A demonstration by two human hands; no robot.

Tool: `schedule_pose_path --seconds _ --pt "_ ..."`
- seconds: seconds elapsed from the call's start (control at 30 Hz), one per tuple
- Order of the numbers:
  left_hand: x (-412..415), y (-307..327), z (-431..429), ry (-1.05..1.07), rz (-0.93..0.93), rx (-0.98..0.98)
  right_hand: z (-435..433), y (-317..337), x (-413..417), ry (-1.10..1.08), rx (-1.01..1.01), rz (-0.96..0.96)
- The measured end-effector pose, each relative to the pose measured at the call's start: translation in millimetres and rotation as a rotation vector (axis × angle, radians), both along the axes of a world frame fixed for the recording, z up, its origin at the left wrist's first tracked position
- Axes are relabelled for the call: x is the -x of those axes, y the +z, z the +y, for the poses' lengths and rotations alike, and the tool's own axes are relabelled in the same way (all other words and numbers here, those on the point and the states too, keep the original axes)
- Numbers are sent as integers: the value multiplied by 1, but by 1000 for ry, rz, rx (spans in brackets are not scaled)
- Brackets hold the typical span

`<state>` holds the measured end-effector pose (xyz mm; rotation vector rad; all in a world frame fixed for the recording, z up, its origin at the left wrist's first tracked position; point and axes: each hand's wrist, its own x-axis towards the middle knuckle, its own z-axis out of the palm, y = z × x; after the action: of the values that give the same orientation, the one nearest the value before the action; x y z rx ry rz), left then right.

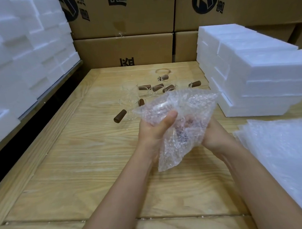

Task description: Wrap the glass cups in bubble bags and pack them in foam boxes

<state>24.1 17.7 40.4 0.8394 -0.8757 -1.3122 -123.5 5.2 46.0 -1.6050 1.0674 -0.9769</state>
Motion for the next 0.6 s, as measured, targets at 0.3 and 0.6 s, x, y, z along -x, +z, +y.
schedule_pose_path --seconds 0.3,0.6 --pt "-2 -7 -3 -60 111 -48 -2 2 5 -87 -58 96" --pt "-5 -2 -6 -14 322 -69 -4 11 23 -406 54 -729"
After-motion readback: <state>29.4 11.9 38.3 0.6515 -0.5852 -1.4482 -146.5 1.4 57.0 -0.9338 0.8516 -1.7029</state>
